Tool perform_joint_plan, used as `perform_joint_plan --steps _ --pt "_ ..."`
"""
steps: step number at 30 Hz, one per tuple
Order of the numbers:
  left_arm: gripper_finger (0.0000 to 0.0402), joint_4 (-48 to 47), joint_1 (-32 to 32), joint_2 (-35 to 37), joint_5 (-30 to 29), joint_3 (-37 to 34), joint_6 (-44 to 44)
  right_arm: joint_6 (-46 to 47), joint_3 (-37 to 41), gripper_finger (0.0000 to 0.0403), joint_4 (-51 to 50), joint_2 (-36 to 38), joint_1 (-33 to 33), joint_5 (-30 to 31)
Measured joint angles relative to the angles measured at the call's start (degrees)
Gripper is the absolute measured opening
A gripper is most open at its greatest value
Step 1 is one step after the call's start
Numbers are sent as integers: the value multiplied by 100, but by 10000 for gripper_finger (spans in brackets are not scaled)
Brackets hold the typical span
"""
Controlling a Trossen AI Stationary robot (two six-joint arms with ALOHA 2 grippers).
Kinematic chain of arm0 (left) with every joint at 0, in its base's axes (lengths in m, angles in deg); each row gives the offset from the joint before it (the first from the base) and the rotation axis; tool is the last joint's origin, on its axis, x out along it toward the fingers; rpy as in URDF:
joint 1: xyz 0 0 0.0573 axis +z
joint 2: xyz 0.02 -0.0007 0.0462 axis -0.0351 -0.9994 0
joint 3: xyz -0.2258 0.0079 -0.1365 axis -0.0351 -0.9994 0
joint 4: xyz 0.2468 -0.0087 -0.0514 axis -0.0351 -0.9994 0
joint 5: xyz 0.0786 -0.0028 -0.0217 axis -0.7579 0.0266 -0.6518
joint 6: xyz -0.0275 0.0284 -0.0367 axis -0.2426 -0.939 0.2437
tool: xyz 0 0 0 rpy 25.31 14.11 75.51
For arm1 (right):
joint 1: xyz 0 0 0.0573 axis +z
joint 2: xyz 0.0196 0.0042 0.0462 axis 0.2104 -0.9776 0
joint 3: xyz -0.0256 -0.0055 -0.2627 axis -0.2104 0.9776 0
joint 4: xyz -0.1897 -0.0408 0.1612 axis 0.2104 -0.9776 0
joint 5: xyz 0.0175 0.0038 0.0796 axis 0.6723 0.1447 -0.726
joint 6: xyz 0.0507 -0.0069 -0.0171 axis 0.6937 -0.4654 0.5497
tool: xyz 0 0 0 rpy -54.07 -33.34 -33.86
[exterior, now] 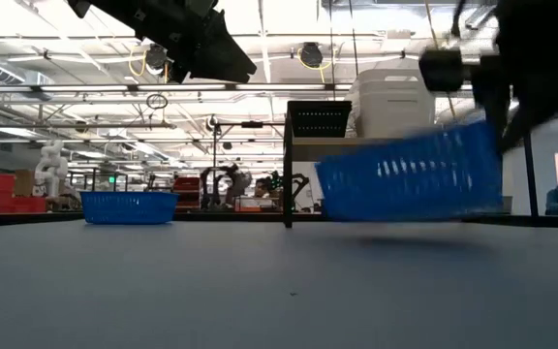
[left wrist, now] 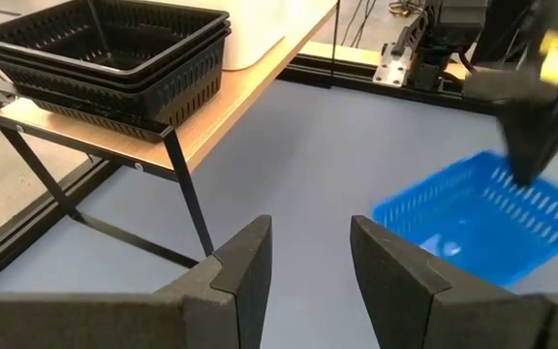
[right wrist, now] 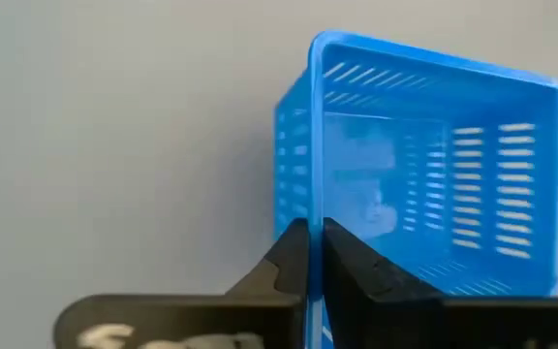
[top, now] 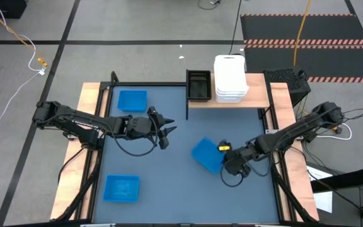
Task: Stack baskets on shelf by color
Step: Put the middle right blue bin into the shelf
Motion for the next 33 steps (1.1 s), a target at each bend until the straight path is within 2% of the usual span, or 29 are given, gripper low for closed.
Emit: perform_joint_plan --steps 5,8,10,12,17,19,23,27,29,33 --pt "145 0 0 0 0 0 0 1136 -1478 5 -1490 438 11 42" --pt "145 2 0 0 0 0 4 1214 -2462 4 -2426 677 11 93" --pt "145 2 0 0 0 0 7 1262 -3101 4 -2846 794 14 493" --pt "145 2 0 0 0 0 7 1347 -3705 3 -3178 911 41 1435" --pt "145 2 0 0 0 0 9 1212 -5014 3 -4138 1081 -14 4257" --pt "145 2 0 0 0 0 10 1255 -5421 2 -4645 1085 -152 4933" --pt "145 2 0 0 0 0 14 1104 -5722 2 -5514 1092 -676 5018" --pt "145 2 0 0 0 0 72 1390 -5659 2 -6399 1015 -1393 4977" --pt "145 2 0 0 0 0 78 1509 -5503 2 -6451 962 -1793 4967" --pt "145 4 -2 0 0 0 76 1408 -5143 2 -6447 884 -2464 4013"
